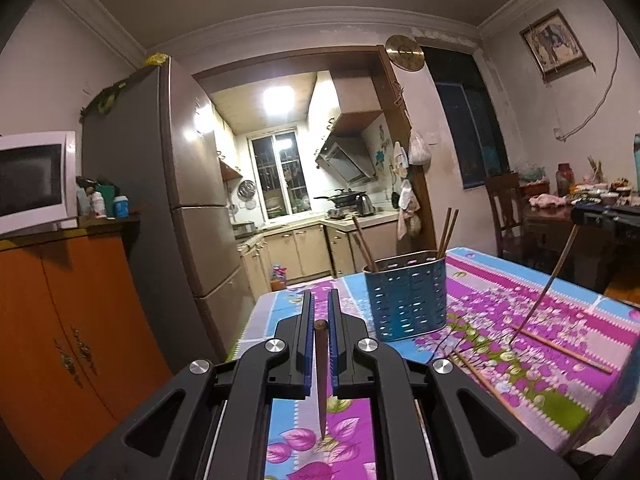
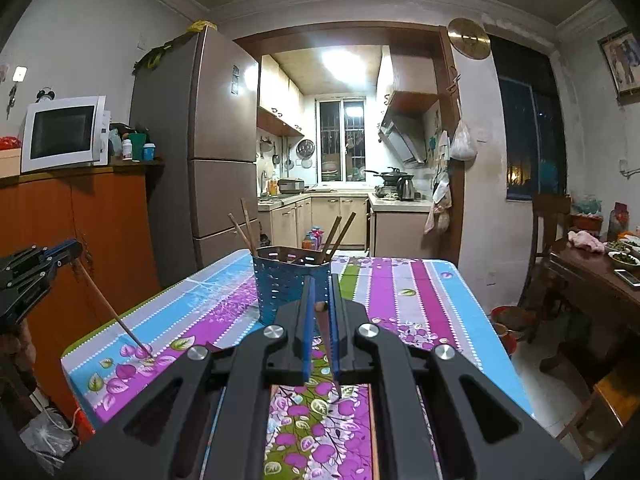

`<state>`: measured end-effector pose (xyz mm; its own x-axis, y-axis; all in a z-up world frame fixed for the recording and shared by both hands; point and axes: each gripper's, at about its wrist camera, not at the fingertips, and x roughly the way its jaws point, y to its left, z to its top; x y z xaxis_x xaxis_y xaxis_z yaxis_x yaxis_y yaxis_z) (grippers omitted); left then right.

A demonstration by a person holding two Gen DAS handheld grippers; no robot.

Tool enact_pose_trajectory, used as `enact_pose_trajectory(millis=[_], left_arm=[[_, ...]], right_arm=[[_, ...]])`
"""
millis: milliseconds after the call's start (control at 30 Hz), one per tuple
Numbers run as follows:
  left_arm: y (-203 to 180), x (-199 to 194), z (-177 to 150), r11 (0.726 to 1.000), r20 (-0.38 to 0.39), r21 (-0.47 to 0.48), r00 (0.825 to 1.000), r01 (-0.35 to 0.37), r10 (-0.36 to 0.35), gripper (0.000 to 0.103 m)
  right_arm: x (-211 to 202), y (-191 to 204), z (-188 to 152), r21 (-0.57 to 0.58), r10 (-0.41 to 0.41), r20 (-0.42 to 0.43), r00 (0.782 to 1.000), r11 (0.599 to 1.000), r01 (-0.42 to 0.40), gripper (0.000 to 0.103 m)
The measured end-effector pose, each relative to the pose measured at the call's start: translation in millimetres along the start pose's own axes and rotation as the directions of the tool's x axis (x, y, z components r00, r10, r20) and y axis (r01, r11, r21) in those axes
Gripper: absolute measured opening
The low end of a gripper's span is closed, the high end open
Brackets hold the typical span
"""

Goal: Organize utensils
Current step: 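Lift the left gripper's chopstick toward the blue holder while the right gripper carries its own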

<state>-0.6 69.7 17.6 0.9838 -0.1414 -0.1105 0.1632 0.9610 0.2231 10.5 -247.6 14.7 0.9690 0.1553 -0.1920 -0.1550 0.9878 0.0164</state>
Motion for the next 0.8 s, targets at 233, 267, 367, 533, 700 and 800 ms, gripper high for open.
enact_pose_trajectory(millis=[233,267,367,533,700,800], left_arm=[[4.4,12.2,13.2,0.997,-0.015,-0.040,0.998,0.058,-0.059,0.008],[6.2,14.5,15.2,0.996,-0.019,-0.049,0.997,0.070,-0.071,0.008],[15.2,22.8,22.9,0.992,-0.031,-0.081,0.995,0.097,-0.100,0.008],[24.5,24.9,40.1,0.990,-0.018,-0.091,0.994,0.108,-0.110,0.008],[17.7,23.3,48.5,0.991,-0.004,-0.067,0.993,0.120,-0.120,0.008],[12.1,23.8,48.7,0.989,-0.005,-0.063,0.991,0.136,-0.137,0.008]], right_arm=[[10.9,-7.1,10.9,0.023,0.020,-0.015,1.000,1.000,-0.020,0.005],[11.9,-6.6,12.1,0.025,0.024,-0.017,1.000,0.999,-0.023,0.005],[14.5,-4.4,14.4,0.018,0.027,-0.020,0.999,0.999,-0.027,0.005],[16.1,-3.6,19.2,0.019,0.045,-0.010,0.999,0.999,-0.044,0.005],[17.0,-4.0,26.5,0.020,0.058,-0.001,0.998,0.998,-0.058,0.005],[15.3,-3.6,29.0,0.015,0.061,0.004,0.998,0.998,-0.061,0.005]])
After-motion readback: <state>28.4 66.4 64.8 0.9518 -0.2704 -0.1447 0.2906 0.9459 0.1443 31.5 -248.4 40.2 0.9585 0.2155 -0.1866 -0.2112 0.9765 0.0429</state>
